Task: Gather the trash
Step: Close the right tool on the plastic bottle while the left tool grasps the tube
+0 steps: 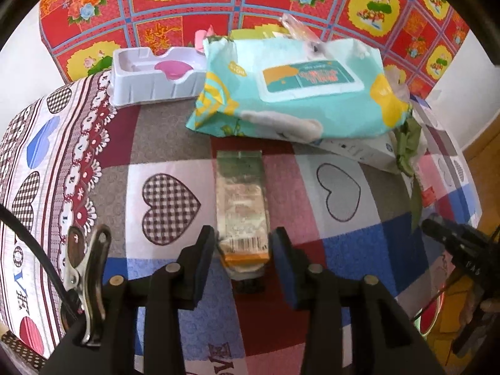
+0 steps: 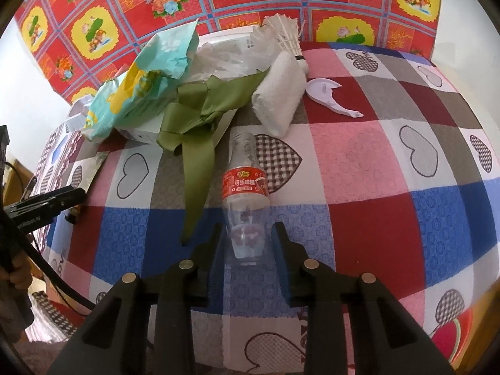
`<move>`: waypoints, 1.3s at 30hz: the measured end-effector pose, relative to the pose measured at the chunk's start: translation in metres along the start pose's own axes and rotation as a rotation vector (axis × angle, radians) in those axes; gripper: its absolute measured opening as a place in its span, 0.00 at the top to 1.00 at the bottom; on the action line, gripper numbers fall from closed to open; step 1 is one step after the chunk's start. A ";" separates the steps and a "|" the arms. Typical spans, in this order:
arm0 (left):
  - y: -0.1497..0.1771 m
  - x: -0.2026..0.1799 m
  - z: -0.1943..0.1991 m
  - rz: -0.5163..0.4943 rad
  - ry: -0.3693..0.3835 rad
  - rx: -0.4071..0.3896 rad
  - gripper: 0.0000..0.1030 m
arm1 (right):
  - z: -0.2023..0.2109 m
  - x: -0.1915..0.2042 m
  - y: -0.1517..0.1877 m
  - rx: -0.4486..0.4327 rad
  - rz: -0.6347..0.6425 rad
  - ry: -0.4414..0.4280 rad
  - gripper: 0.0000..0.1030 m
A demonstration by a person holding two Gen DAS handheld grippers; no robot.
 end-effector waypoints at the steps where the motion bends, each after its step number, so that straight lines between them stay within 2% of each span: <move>1: -0.002 0.002 0.001 0.002 -0.001 -0.008 0.51 | 0.000 0.000 -0.001 0.000 0.001 0.002 0.69; 10: -0.007 0.008 -0.010 -0.032 -0.031 -0.017 0.46 | -0.003 0.001 -0.004 -0.004 0.001 0.018 0.68; 15: -0.004 0.004 -0.011 -0.063 -0.043 -0.027 0.40 | -0.003 0.001 -0.005 -0.017 -0.015 0.015 0.68; 24: -0.011 0.000 -0.014 -0.051 -0.045 -0.036 0.40 | -0.003 0.000 -0.005 -0.038 -0.044 -0.004 0.68; 26: -0.012 0.001 -0.015 -0.054 -0.057 -0.040 0.44 | -0.003 0.000 -0.005 -0.038 -0.044 -0.004 0.68; 28: -0.011 0.002 -0.014 -0.071 -0.078 -0.051 0.52 | -0.003 0.000 -0.005 -0.040 -0.046 -0.006 0.68; 29: -0.012 0.001 -0.013 -0.074 -0.068 -0.053 0.60 | -0.002 0.000 -0.004 -0.041 -0.048 -0.004 0.70; 30: -0.013 0.001 -0.013 -0.076 -0.064 -0.052 0.62 | -0.002 -0.001 -0.004 -0.043 -0.054 0.002 0.71; 39: -0.010 -0.006 -0.004 -0.079 -0.006 -0.039 0.63 | 0.006 -0.003 0.005 -0.051 -0.107 -0.020 0.72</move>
Point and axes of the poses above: each gripper's, at about its wrist camera, not at the fingertips, and z roughly against the way its jaws point, x to its left, y to its underside, the point moved 8 cm from there along -z, roughly the way its jaws point, and after that the axes turned 10 degrees about -y, right-handed, at the moved point
